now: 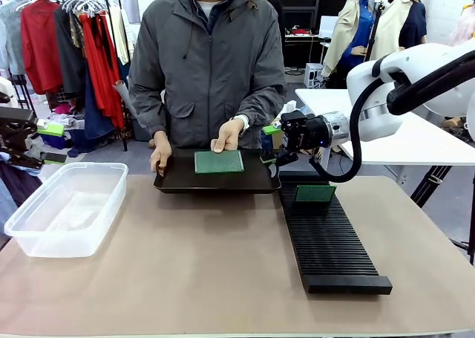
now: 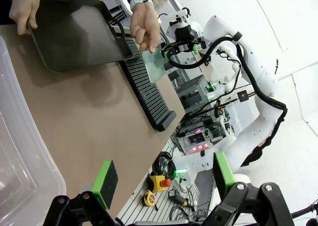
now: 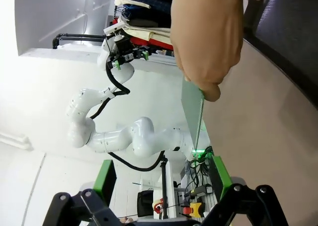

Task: Sort PCBs into racks and boxes based on the side picked up.
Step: Pick up the Blank PCB handed by the Human.

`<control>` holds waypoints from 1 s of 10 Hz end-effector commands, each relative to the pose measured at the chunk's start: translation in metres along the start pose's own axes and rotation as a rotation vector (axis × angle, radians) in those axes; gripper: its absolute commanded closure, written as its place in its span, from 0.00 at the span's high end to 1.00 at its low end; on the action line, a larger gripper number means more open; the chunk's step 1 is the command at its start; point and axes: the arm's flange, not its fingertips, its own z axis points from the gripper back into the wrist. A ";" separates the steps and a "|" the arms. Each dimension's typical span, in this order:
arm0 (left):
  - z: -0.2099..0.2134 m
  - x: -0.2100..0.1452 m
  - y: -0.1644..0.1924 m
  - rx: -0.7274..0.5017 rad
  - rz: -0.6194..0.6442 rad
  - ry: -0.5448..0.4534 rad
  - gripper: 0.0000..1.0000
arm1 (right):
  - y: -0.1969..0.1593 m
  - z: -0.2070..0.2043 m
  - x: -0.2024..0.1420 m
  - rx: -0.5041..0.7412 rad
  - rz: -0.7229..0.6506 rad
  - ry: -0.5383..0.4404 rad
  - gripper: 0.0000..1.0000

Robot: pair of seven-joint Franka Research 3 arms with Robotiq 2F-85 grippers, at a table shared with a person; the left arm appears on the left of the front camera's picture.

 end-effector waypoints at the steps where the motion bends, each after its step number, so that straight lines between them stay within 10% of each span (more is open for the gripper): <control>1: 0.001 -0.001 -0.002 -0.001 0.003 0.005 1.00 | -0.004 -0.011 0.010 -0.034 -0.025 -0.020 1.00; 10: 0.001 -0.001 -0.002 -0.001 0.003 0.005 1.00 | -0.034 -0.043 -0.014 0.032 0.077 -0.135 1.00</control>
